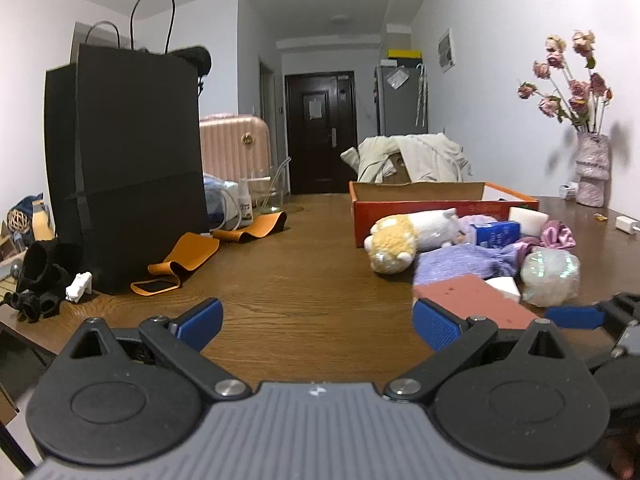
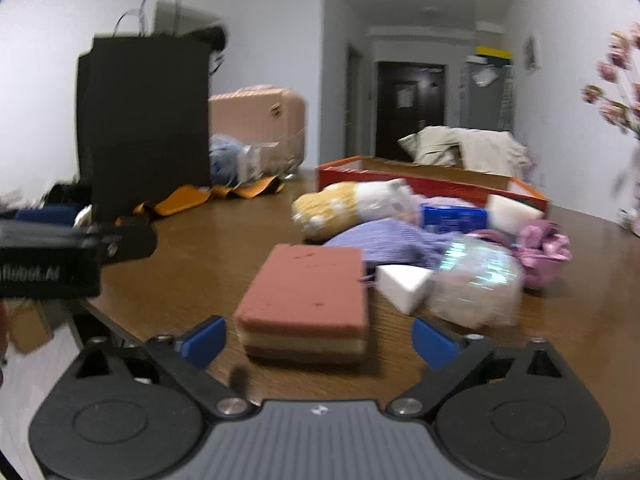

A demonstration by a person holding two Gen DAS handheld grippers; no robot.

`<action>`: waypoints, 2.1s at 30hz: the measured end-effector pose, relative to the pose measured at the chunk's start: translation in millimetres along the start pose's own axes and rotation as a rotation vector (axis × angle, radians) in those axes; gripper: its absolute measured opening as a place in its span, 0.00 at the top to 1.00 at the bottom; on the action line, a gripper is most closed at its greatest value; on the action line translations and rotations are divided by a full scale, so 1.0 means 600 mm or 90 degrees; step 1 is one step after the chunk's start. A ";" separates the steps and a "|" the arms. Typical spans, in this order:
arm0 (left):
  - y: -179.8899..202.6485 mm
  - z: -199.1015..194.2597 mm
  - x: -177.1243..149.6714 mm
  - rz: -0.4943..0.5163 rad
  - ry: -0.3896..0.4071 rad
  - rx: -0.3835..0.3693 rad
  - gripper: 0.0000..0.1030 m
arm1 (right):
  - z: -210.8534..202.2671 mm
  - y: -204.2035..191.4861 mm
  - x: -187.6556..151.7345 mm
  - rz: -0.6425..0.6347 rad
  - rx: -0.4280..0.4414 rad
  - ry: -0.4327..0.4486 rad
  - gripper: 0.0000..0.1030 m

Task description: Organize soft objects

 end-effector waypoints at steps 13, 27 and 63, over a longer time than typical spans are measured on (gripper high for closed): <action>0.080 0.138 0.062 -0.025 -0.044 -0.258 0.03 | -0.032 0.143 0.053 0.119 -0.046 -0.035 0.25; 0.083 0.137 0.049 -0.095 -0.094 -0.473 0.39 | -0.038 0.173 0.046 0.328 0.052 -0.034 0.46; 0.034 0.480 0.336 -0.210 -0.155 -0.341 0.72 | 0.286 0.262 0.413 0.262 0.107 -0.088 0.62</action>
Point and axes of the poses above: each gripper's, at about its wrist camera, not at the fingertips, and z roughly the way its jaws point, y to its right, x to its top, the point moved 4 cm from there along z, roughly the way its jaws point, and after that the axes turned 8 degrees about z, right-handed, at the moved point
